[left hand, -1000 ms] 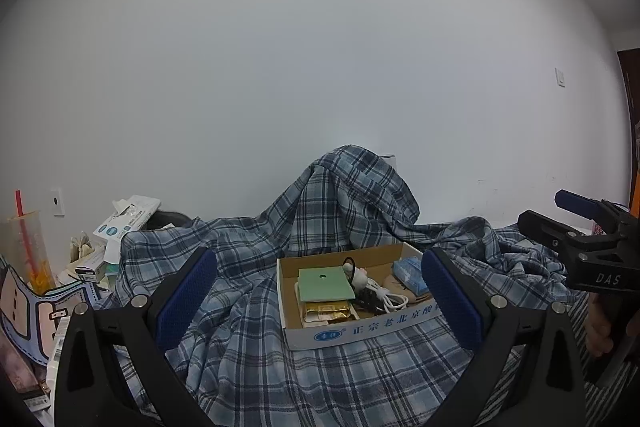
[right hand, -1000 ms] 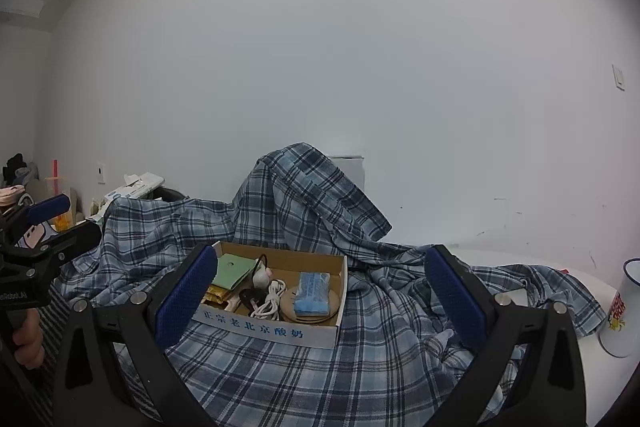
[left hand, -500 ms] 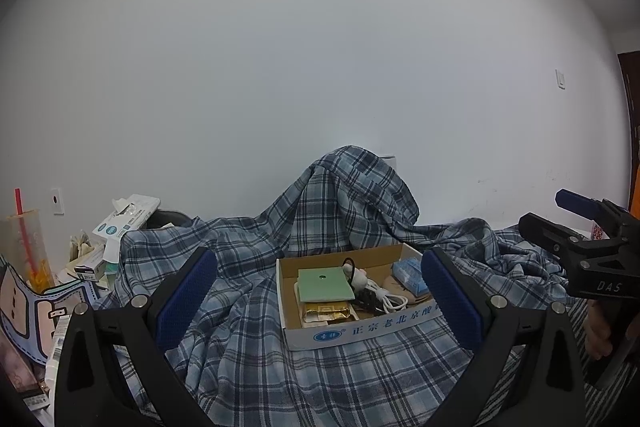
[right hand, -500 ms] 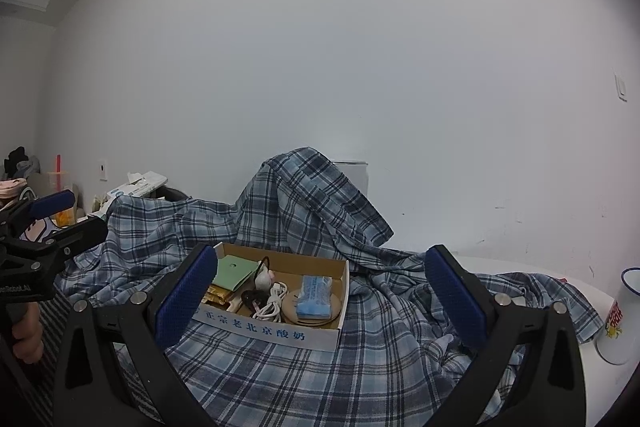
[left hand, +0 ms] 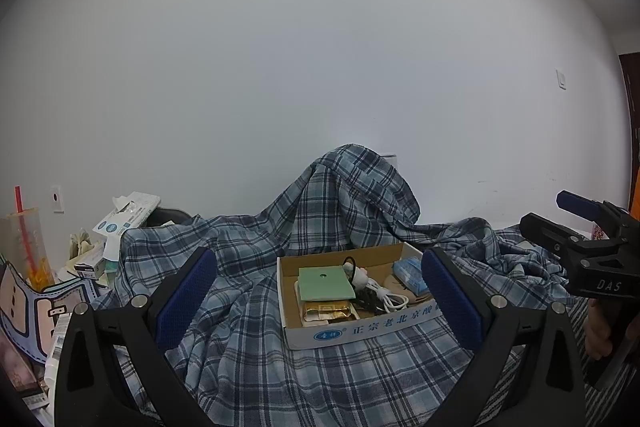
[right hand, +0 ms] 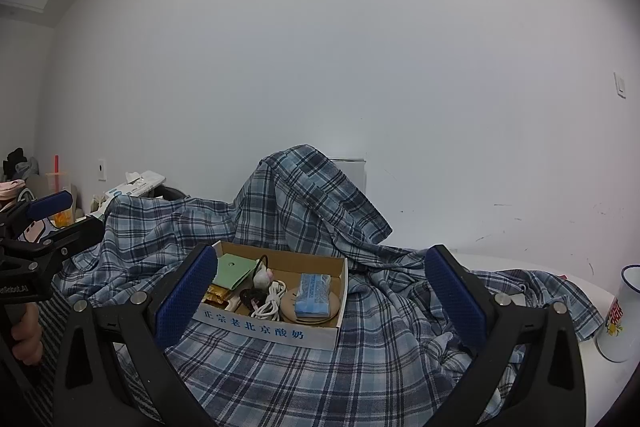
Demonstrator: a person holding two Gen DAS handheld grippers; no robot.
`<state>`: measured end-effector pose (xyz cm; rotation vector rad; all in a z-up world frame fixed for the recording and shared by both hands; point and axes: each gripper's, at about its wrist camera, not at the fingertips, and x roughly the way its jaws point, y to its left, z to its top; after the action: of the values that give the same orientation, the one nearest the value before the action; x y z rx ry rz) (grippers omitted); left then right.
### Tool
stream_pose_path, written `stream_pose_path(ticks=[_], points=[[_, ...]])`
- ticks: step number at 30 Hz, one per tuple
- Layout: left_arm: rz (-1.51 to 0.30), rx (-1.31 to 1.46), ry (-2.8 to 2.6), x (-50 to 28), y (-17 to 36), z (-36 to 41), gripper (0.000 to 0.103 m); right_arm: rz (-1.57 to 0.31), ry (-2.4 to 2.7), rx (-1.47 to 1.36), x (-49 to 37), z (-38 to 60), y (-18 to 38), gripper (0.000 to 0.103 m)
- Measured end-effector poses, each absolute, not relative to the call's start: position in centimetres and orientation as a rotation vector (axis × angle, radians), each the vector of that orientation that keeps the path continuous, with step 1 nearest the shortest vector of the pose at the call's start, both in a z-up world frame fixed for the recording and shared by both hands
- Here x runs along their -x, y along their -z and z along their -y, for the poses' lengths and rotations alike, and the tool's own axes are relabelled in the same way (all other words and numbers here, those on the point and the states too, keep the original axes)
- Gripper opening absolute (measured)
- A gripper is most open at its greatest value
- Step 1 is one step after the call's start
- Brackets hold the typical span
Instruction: Organize soft objects
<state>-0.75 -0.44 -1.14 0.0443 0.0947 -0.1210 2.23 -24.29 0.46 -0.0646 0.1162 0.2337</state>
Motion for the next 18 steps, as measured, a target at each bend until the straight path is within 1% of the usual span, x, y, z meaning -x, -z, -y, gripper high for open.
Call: stream_pose_path(ticks=[18], points=[[-0.089,-0.040,0.108,0.97,1.01,0.26,0.103,-0.121,-0.232,0.066,-2.24,24.32,-0.45,0.103]])
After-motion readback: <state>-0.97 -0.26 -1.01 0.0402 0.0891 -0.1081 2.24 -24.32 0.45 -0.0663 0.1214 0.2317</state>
